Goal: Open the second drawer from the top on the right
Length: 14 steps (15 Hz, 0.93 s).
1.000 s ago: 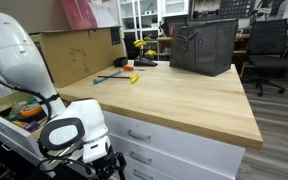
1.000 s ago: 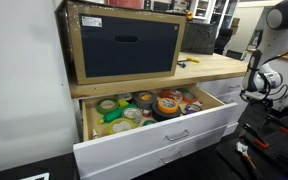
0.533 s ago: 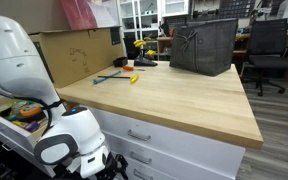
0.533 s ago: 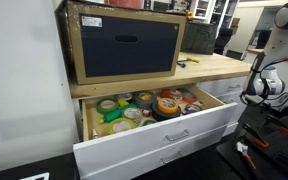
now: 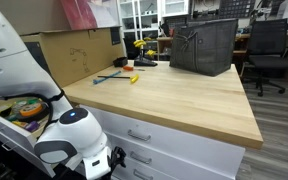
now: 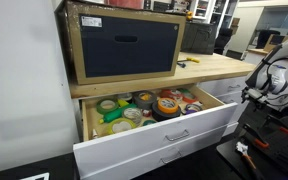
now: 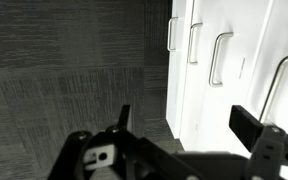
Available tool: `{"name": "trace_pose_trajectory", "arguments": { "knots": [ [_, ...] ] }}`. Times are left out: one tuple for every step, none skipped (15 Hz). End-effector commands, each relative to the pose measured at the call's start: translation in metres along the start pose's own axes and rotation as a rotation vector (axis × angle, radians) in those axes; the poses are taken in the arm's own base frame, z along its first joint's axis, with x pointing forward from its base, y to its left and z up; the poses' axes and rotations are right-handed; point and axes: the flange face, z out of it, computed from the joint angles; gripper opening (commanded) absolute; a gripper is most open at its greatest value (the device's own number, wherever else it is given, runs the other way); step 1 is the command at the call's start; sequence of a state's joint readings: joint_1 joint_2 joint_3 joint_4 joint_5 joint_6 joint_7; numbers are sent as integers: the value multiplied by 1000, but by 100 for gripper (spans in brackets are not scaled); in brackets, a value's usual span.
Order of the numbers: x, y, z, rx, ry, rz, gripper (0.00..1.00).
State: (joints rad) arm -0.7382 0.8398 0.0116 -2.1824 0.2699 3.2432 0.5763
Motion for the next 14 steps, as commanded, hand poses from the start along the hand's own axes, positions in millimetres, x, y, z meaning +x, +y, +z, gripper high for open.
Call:
{"name": "trace_pose_trajectory", "arguments": {
  "knots": [
    [9, -11, -11, 50, -60, -41, 100],
    [10, -13, -8, 59, -69, -54, 100],
    [11, -14, -6, 63, -78, -67, 100],
    [11, -17, -1, 64, -84, -76, 100],
    [11, -21, 3, 66, -86, -86, 100],
    [11, -25, 7, 70, -93, -93, 100],
    [10, -30, 8, 76, -89, -102, 100],
    [9, -36, 12, 85, -84, -108, 100],
    [9, -41, 16, 93, -78, -116, 100],
    [8, -47, 20, 99, -78, -117, 100],
    [7, -52, 26, 104, -73, -116, 100],
    [6, -56, 31, 105, -63, -118, 100],
    [5, -58, 37, 104, -65, -121, 100],
    [3, -61, 44, 104, -63, -126, 100]
  ]
}}
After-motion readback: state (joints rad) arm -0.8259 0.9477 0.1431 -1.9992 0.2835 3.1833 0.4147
